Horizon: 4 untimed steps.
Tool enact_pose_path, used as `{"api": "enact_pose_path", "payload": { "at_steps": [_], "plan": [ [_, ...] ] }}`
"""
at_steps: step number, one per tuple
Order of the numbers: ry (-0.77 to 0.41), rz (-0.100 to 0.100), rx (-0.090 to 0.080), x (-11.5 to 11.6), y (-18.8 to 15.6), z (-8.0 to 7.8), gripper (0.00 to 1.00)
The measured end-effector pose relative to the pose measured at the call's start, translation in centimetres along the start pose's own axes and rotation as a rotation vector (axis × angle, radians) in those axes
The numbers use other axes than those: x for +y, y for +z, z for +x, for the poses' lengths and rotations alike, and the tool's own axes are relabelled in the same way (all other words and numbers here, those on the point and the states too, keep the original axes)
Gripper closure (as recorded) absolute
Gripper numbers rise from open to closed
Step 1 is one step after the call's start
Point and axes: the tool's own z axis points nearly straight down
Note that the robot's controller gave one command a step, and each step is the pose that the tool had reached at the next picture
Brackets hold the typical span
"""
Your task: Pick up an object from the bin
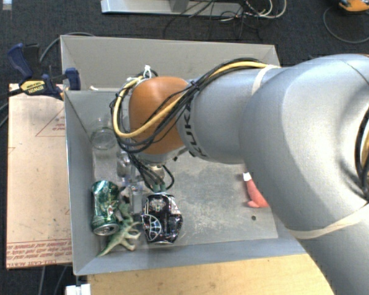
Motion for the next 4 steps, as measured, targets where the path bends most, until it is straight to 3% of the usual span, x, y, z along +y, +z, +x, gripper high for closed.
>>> {"api": "enact_pose_path", "payload": {
  "at_steps": [1, 2, 3, 4],
  "plan": [
    [0.070, -0.001, -0.015, 0.2, -6.6, -0.7, 0.00],
    [0.002, -0.002, -0.004, 0.1, -0.1, -0.1, 0.00],
    [0.081, -0.003, -0.016, -1.5, -0.5, -0.8, 0.00],
    [0.003, -0.003, -0.009, 0.1, -0.2, -0.3, 1.00]
  ]
}}
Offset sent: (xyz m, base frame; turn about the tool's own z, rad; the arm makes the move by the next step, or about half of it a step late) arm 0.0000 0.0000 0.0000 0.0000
